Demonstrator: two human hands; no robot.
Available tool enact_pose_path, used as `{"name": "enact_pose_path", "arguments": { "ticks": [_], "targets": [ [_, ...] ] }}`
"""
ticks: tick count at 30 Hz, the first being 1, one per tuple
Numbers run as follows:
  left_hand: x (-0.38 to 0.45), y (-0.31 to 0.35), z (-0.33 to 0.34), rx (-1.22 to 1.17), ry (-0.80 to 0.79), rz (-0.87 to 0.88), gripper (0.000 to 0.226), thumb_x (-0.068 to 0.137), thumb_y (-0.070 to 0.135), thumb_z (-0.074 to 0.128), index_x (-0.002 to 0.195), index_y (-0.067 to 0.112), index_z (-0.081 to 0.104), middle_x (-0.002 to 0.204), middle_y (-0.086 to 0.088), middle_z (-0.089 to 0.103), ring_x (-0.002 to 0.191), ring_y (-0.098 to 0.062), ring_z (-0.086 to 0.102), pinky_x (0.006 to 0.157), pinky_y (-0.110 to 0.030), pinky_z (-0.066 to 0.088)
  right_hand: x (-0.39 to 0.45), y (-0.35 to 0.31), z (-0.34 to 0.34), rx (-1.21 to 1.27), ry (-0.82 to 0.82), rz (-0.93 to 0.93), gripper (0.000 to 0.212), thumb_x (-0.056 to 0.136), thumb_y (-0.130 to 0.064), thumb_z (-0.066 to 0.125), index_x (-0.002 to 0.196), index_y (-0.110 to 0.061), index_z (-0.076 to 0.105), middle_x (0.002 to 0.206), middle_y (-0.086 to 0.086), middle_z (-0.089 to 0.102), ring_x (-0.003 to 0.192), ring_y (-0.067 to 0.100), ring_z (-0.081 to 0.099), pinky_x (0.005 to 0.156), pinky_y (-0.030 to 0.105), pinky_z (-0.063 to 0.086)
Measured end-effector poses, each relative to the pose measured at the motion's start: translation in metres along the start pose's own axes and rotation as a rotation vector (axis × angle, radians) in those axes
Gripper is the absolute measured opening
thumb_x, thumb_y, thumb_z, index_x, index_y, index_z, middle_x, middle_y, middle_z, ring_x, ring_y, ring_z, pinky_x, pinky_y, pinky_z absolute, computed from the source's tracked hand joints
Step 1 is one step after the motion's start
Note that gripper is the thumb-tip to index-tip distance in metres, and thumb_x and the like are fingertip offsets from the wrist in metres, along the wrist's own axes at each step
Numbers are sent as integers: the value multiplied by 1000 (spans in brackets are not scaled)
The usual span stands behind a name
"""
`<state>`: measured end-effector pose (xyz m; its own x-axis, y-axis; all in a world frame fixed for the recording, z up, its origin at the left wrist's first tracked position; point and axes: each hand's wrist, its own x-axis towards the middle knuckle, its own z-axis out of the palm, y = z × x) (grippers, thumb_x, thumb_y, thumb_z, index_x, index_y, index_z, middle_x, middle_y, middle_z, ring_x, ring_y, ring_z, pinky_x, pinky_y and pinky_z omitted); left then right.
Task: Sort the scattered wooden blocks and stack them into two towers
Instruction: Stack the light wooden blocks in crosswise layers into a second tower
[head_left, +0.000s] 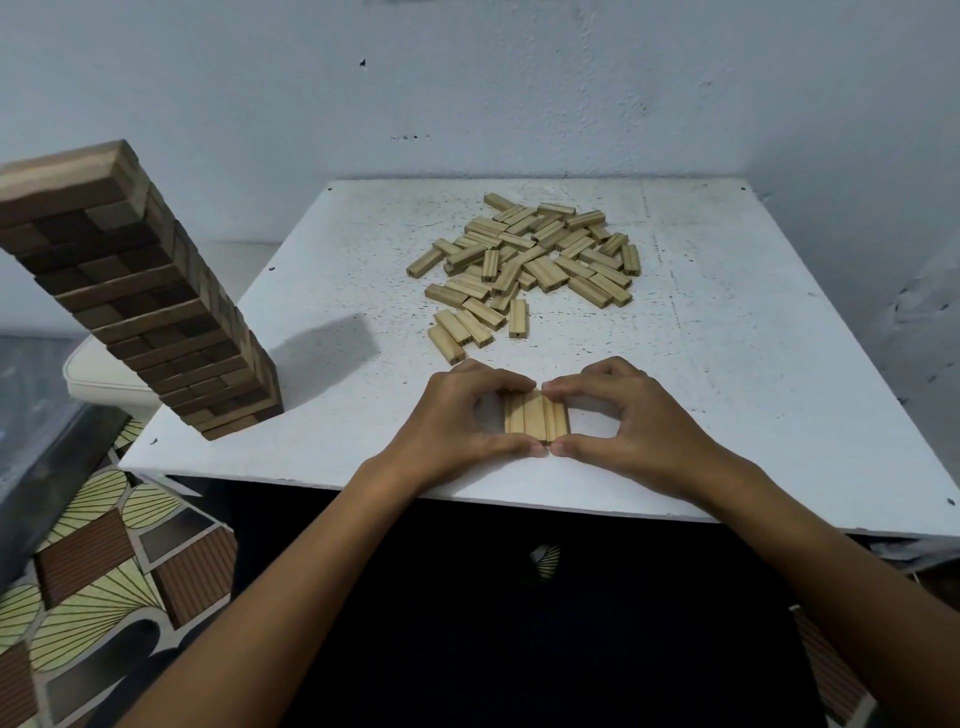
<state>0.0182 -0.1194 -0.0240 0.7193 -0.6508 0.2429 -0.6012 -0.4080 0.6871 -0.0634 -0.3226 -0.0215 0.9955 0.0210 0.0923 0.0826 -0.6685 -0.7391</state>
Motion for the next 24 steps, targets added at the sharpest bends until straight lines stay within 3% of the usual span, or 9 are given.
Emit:
{"name": "enact_pose_path", "arguments": {
  "ticks": [9, 14, 18, 21, 24],
  "targets": [
    [0, -3, 2, -15, 1, 23, 68, 55, 57, 81, 113, 22, 71, 103, 14, 65, 101, -2, 55, 82, -13, 41, 0, 1, 0, -10, 1, -33, 51, 70, -37, 84, 117, -40, 65, 116, -20, 58, 116, 1, 47, 99, 37, 45],
    [0, -10, -6, 31, 142, 71, 54, 74, 57, 69, 111, 18, 72, 116, 7, 68, 112, -8, 54, 88, -24, 46, 6, -3, -4, 45, -7, -44, 36, 85, -34, 71, 120, -30, 65, 130, -16, 56, 123, 3, 46, 104, 38, 43],
    [10, -21, -25, 189, 231, 13, 48, 82, 55, 59, 111, 19, 72, 114, 7, 69, 112, -10, 52, 93, -32, 44, 34, -8, 1, -49, 4, -65, 38, 95, -30, 58, 133, -27, 57, 146, -10, 45, 136, 6, 35, 113, 35, 32],
    [24, -27, -31, 372, 171, -53, 46, 85, 48, 62, 121, 19, 66, 131, 3, 61, 126, -17, 44, 98, -41, 38, 69, -13, 10, -257, -33, -114, 46, 100, -28, 49, 145, -23, 43, 157, -3, 30, 146, 14, 19, 116, 35, 22],
    [35, -25, -28, 517, 98, -47, 49, 86, 52, 47, 124, 25, 62, 141, 3, 53, 135, -22, 37, 98, -46, 32, 98, -15, 19, -457, -108, -165, 51, 103, -24, 37, 152, -19, 27, 162, 0, 13, 150, 23, 1, 120, 42, 16]
  ]
}}
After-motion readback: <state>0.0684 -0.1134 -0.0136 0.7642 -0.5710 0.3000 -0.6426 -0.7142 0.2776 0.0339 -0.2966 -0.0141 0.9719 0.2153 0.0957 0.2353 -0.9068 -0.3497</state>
